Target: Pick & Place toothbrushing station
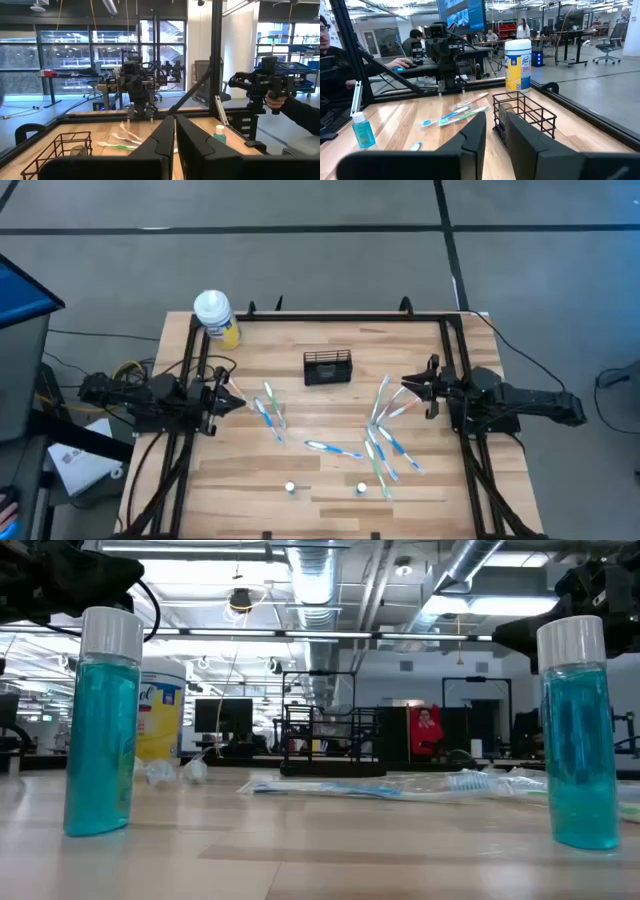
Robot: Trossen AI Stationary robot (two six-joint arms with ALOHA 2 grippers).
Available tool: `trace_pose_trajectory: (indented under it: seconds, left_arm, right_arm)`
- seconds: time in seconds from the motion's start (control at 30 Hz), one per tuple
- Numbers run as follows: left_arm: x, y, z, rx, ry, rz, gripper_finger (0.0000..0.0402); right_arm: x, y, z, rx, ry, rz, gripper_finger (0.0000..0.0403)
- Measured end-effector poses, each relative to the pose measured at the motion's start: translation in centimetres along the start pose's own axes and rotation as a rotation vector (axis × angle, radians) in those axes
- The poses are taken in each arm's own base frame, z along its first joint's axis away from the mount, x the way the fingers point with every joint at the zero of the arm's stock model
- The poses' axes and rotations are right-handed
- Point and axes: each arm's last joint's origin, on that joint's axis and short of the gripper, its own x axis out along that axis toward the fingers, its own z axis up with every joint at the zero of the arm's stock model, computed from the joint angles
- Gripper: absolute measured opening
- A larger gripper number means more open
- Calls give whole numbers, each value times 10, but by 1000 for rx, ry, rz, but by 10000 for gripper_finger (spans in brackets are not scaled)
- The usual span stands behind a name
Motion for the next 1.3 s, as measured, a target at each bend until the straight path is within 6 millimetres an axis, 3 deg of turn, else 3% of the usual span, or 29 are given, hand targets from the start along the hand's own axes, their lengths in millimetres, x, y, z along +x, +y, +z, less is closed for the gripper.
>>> trace_pose_trajectory:
  seconds: [0.47,0.63,0.87,1.13,1.3]
  left_arm:
    - [0,0,1,-4,-8,0,13]
    - [1,1,2,-84,40,49,11]
    - [16,4,17,-75,460,209,2]
    - [63,0,16,-36,1041,241,2]
    - [96,-5,9,23,1290,152,2]
  right_arm:
    - [0,0,0,0,0,0,65]
    - [0,0,0,0,0,0,65]
    - [0,0,0,1,-2,0,65]
    - [0,0,1,1,-7,1,65]
    - [0,0,0,1,-4,0,65]
